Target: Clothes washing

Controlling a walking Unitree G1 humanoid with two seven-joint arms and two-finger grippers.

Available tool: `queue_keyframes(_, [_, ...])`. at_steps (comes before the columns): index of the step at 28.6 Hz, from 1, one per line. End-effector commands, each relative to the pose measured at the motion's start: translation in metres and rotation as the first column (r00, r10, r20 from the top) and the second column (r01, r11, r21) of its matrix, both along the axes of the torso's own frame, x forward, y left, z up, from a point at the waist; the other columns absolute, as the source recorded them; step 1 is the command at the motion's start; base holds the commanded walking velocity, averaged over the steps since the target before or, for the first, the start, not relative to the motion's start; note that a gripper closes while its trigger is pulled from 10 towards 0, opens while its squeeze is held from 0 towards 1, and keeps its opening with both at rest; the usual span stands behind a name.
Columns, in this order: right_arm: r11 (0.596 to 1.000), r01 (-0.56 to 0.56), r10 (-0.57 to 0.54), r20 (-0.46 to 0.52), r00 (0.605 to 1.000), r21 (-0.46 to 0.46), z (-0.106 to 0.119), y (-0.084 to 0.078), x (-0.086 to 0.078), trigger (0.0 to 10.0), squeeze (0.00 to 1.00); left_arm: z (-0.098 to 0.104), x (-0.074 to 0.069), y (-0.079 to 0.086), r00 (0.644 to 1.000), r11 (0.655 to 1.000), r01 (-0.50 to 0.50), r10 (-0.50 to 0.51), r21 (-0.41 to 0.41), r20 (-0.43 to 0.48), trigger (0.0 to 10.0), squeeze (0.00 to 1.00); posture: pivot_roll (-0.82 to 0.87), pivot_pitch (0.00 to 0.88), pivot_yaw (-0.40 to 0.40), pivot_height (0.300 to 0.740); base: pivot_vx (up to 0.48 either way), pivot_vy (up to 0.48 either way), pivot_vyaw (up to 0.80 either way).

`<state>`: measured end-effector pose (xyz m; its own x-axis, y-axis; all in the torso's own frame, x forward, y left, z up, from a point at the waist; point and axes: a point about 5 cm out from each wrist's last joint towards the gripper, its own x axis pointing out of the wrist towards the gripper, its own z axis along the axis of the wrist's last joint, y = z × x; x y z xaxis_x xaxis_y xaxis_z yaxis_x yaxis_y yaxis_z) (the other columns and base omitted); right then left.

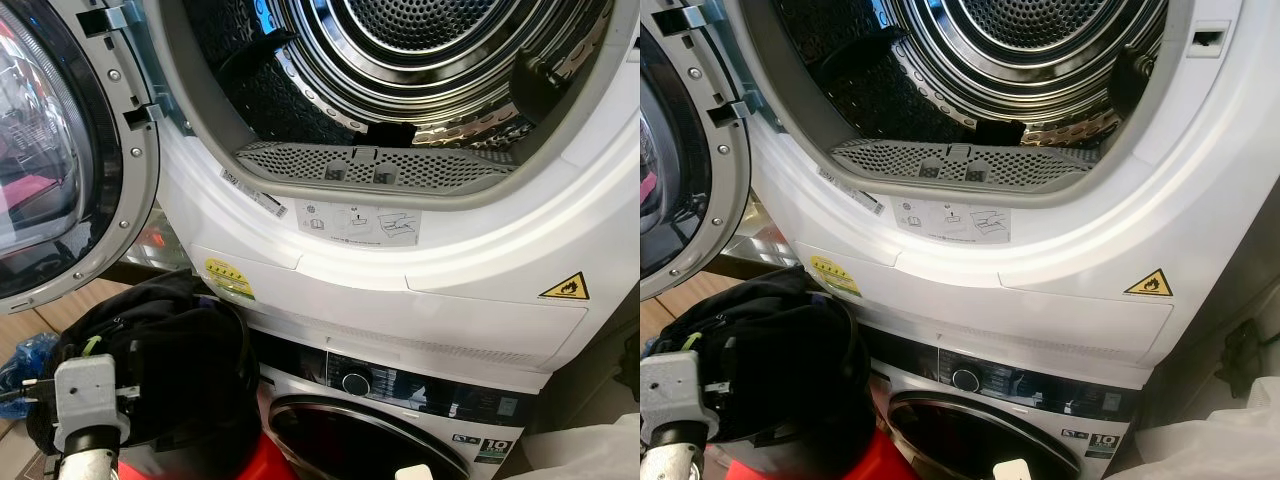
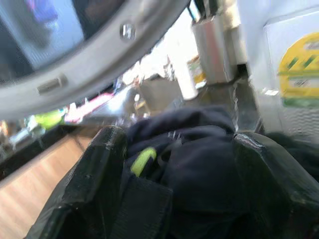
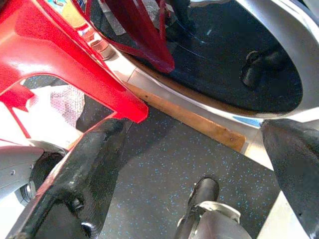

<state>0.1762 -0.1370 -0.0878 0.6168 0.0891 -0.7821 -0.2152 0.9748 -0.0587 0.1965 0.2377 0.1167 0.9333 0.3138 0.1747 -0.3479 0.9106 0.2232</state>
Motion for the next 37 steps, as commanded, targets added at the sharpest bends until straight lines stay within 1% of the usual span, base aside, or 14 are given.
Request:
queue_keyframes(1, [1.0,0.002,-0.002,-0.009,1.0,0.011,-0.001,0.004,-0.002,10.0,0.0,0.012,-0.002,0.0,0.998,0.997,0.038,-0.041,0.068,0.038,10.0,1.0,0.02,0.001,0.147,0.74,0.0,0.0,0.0])
queue_keyframes(4, [1.0,0.003,-0.003,-0.012,1.0,0.006,-0.001,0.003,-0.002,10.0,0.0,0.014,-0.011,0.003,0.998,0.997,0.039,-0.042,0.066,0.038,10.0,1.0,0.03,0.0,0.149,0.74,0.0,0.0,0.0])
queue_keyframes(6, [1.0,0.007,-0.007,-0.01,1.0,0.003,-0.001,0.002,-0.002,10.0,0.0,0.011,-0.017,0.008,0.999,1.0,0.03,-0.03,0.005,0.027,10.0,1.0,0.05,0.0,0.148,0.74,0.0,0.0,0.0])
queue_keyframes(7, [1.0,0.008,-0.008,-0.009,1.0,0.0,-0.001,0.001,-0.001,10.0,0.0,0.009,-0.017,0.015,0.999,0.997,0.04,-0.039,-0.073,0.015,10.0,1.0,0.08,0.002,0.139,0.74,0.0,0.0,0.0])
queue_keyframes(11, [1.0,-0.015,0.015,-0.012,1.0,-0.004,0.0,0.003,0.0,10.0,0.0,0.01,-0.011,0.033,0.998,0.979,0.066,-0.066,-0.194,0.005,10.0,1.0,0.1,0.005,0.131,0.74,0.0,0.0,0.0])
queue_keyframes(14, [1.0,-0.018,0.018,-0.012,1.0,-0.005,0.0,0.004,0.0,10.0,0.0,0.01,-0.011,0.037,0.998,0.976,0.069,-0.07,-0.208,0.004,10.0,1.0,0.1,0.004,0.13,0.74,0.0,0.0,0.0])
queue_keyframes(16, [1.0,-0.013,0.013,-0.008,1.0,-0.006,0.001,0.003,0.002,10.0,0.0,0.016,-0.012,0.052,0.999,0.972,0.03,-0.025,-0.231,0.027,10.0,1.0,0.1,0.003,0.132,0.74,0.0,0.0,0.0])
queue_keyframes(18, [1.0,-0.011,0.011,-0.006,1.0,-0.005,0.001,0.003,0.003,10.0,0.0,0.018,-0.012,0.057,1.0,0.971,0.022,-0.016,-0.237,0.028,10.0,1.0,0.1,0.003,0.133,0.74,0.0,0.0,0.0])
queue_keyframes(19, [1.0,-0.01,0.01,-0.003,1.0,-0.005,0.001,0.003,0.004,10.0,0.0,0.016,-0.011,0.063,1.0,0.964,0.024,-0.02,-0.264,0.016,10.0,1.0,0.1,0.003,0.132,0.74,0.0,0.0,0.0])
queue_keyframes(21, [1.0,-0.01,0.01,-0.002,1.0,-0.006,0.001,0.003,0.004,10.0,0.0,0.013,-0.009,0.064,0.998,0.95,0.059,-0.064,-0.306,-0.007,10.0,1.0,0.1,0.004,0.133,0.74,0.0,0.0,0.0])
queue_keyframes(25, [1.0,-0.003,0.003,-0.009,1.0,-0.011,0.0,0.001,0.001,10.0,0.0,0.015,-0.008,0.069,0.99,0.941,0.123,-0.14,-0.317,-0.033,10.0,1.0,0.1,0.001,0.133,0.74,0.0,0.0,0.0])
queue_keyframes(32, [1.0,0.003,-0.004,-0.013,1.0,-0.015,-0.001,0.0,0.0,10.0,0.0,0.014,-0.008,0.079,0.982,0.935,0.136,-0.172,-0.327,-0.083,10.0,1.0,0.1,0.001,0.13,0.74,0.0,0.0,0.0])
queue_keyframes(35, [1.0,0.006,-0.006,-0.013,1.0,-0.017,-0.001,0.0,0.0,10.0,0.0,0.016,-0.005,0.087,0.978,0.927,0.14,-0.184,-0.348,-0.095,10.0,1.0,0.1,0.0,0.13,0.74,0.0,0.0,0.0])
queue_keyframes(37, [1.0,0.01,-0.01,-0.01,1.0,-0.017,0.0,0.0,0.001,10.0,0.0,0.018,-0.005,0.098,0.983,0.925,0.1,-0.148,-0.366,-0.105,10.0,1.0,0.1,0.0,0.13,0.74,0.0,0.0,0.0])
